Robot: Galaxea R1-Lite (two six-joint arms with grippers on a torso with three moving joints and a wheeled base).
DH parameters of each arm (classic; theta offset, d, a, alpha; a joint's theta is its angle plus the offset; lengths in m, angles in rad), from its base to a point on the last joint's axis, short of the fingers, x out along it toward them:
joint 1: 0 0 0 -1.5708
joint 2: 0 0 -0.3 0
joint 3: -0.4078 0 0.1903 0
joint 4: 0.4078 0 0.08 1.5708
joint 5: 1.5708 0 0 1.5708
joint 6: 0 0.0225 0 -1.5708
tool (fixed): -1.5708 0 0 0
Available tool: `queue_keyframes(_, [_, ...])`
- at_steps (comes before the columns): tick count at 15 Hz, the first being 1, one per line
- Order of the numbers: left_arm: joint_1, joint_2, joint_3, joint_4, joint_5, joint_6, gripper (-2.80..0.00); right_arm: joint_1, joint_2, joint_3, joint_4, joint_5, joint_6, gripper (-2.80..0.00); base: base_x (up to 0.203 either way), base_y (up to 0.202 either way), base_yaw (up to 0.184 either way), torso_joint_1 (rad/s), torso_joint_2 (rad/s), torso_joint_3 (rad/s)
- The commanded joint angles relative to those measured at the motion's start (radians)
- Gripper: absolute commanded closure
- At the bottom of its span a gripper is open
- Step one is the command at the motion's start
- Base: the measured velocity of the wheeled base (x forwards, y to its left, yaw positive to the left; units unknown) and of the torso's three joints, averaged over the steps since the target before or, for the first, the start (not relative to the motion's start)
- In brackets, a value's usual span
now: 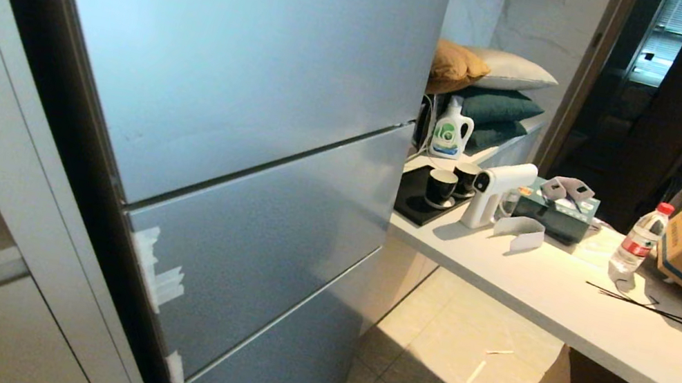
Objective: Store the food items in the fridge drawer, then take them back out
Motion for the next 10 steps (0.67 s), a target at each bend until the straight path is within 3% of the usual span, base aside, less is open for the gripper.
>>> queue_keyframes(1, [0.0, 0.0, 0.0, 0.0, 0.0, 0.0, 0.0, 0.0, 0.002, 0.0, 0.0, 0.001, -0.001, 0.0, 0.0, 0.0, 0.0, -0.066, 0.15, 0.1])
queue_keyframes(10, [0.0, 0.0, 0.0, 0.0, 0.001, -0.001, 0.0, 0.0, 0.002, 0.0, -0.001, -0.011, 0.022, 0.0, 0.0, 0.0, 0.0, -0.122, 0.27, 0.153])
